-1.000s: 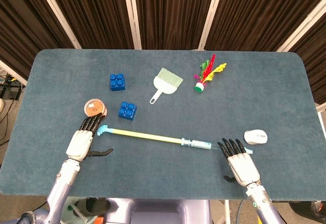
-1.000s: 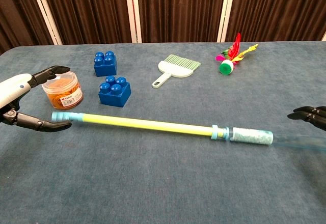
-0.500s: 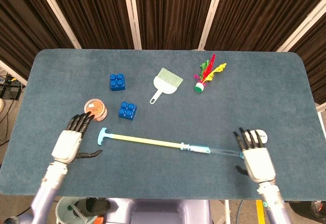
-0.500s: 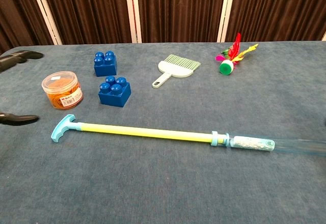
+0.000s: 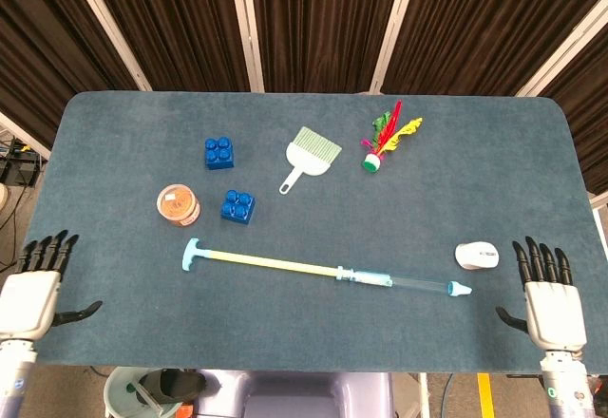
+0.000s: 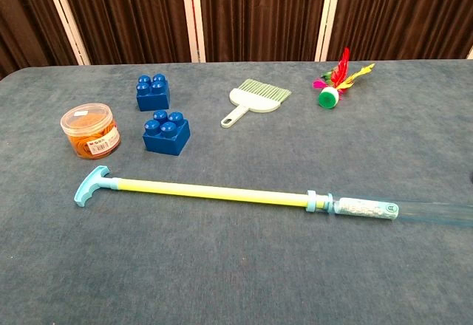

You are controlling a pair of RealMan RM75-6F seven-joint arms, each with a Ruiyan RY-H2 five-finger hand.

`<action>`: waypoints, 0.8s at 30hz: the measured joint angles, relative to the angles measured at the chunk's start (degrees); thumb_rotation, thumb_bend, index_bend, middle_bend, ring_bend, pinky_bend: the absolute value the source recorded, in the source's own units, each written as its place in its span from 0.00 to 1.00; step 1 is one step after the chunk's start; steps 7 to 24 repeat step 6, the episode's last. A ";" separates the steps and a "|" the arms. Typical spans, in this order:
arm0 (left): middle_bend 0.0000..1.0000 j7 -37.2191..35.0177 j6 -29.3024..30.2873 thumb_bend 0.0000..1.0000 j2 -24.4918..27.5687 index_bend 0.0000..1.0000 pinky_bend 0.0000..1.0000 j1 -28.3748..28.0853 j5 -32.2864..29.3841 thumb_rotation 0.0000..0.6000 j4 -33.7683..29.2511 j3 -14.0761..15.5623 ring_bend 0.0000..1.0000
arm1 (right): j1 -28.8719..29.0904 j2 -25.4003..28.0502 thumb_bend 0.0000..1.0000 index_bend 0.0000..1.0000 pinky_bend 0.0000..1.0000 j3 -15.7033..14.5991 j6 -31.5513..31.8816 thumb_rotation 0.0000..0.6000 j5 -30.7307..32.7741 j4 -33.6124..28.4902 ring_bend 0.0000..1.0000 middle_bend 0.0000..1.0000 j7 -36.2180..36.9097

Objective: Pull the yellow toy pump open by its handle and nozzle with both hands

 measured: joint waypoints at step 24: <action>0.00 -3.97 3.14 0.00 0.31 0.00 0.00 2.43 4.97 1.00 3.61 0.93 0.00 | -1.37 2.65 0.00 0.00 0.00 -0.73 1.10 1.00 -1.81 -4.43 0.00 0.00 0.37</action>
